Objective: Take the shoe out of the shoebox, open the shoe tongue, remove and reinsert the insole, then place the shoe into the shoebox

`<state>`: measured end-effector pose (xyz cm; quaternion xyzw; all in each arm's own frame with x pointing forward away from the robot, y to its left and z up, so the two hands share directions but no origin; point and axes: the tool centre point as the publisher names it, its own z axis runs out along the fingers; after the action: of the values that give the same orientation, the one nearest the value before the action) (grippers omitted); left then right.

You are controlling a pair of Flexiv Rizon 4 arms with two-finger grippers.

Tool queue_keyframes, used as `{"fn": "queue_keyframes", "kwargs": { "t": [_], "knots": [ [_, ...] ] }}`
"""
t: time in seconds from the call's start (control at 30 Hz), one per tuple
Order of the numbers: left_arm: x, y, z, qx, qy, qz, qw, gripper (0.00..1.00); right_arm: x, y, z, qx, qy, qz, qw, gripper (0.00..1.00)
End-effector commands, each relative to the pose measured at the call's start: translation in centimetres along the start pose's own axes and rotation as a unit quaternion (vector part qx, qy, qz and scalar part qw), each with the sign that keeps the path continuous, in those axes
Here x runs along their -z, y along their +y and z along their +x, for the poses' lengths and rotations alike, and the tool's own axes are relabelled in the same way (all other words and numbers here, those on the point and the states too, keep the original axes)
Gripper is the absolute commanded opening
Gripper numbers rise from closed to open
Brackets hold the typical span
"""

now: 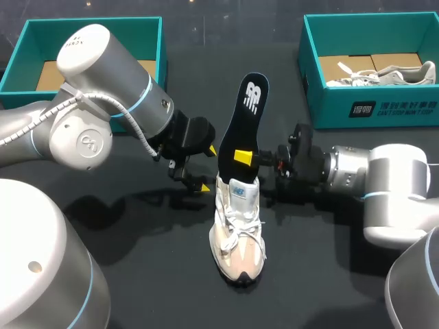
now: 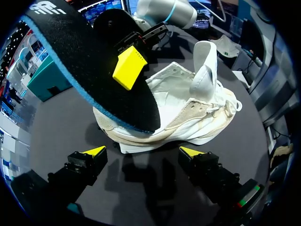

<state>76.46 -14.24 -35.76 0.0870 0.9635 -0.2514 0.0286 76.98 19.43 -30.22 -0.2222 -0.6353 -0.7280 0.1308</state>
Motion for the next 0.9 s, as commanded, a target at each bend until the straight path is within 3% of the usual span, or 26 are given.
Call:
{"fn": "queue_keyframes", "kwargs": {
  "t": [0.03, 0.5, 0.9],
  "knots": [
    [-0.1, 0.0, 0.0, -0.001, 0.001, 0.000, 1.000, 1.00, 0.2, -0.5, -0.1, -0.007, 0.004, 0.005, 1.000, 0.00],
    [-0.1, 0.0, 0.0, -0.001, 0.001, 0.000, 1.000, 1.00, 0.4, -1.6, -0.9, -0.032, 0.002, 0.000, 0.999, 0.00],
    [-0.1, 0.0, 0.0, -0.001, 0.001, 0.000, 1.000, 1.00, 0.2, -2.8, -1.2, -0.080, -0.005, 0.044, 0.996, 0.00]
  ]
}}
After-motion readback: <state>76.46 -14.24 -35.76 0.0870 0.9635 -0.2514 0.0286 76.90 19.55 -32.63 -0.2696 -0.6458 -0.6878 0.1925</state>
